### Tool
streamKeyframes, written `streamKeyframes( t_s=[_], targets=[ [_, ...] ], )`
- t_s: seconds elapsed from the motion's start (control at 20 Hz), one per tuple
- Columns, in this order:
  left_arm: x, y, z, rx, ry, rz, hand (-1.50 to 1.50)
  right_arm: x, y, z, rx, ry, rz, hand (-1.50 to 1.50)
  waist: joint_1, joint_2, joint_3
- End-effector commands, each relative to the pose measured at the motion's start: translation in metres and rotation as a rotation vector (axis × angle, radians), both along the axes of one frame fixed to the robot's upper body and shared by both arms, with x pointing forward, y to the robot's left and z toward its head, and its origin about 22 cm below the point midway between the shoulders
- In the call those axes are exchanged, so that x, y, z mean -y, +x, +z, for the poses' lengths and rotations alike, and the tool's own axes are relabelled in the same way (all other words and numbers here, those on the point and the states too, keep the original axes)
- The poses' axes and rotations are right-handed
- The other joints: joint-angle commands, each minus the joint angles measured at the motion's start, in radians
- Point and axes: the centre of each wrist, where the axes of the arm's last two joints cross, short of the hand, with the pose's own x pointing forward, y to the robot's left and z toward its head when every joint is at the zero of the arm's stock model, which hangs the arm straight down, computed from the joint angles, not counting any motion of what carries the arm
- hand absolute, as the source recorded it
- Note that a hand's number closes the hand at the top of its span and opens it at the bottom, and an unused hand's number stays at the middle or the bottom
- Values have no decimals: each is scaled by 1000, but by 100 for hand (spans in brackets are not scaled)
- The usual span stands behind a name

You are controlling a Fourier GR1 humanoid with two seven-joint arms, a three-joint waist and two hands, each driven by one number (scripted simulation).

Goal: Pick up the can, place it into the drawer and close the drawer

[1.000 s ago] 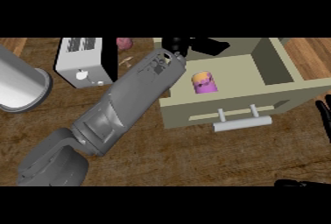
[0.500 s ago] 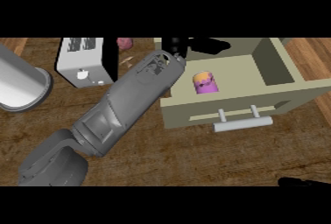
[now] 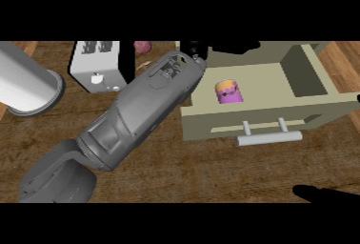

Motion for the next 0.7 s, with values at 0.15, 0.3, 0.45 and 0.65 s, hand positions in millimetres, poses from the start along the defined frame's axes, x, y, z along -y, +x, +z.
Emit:
streamKeyframes(
  t_s=[0.15,0.3,0.45,0.65],
  targets=[
    [6,-2,10,45,-5,14,-150,-3,10,-8,-8,-281,-60,-150,37,-11,0],
    [10,-3,16,57,9,27,-150,-24,32,-5,13,-398,-113,-150,52,-9,-1],
    [15,-7,24,22,-24,13,-150,-27,45,-27,-15,-488,-105,-150,79,-19,-1],
    [-1,-1,6,20,-20,32,-150,-47,57,-52,-46,-591,-147,-150,94,-20,-1]
  ],
)
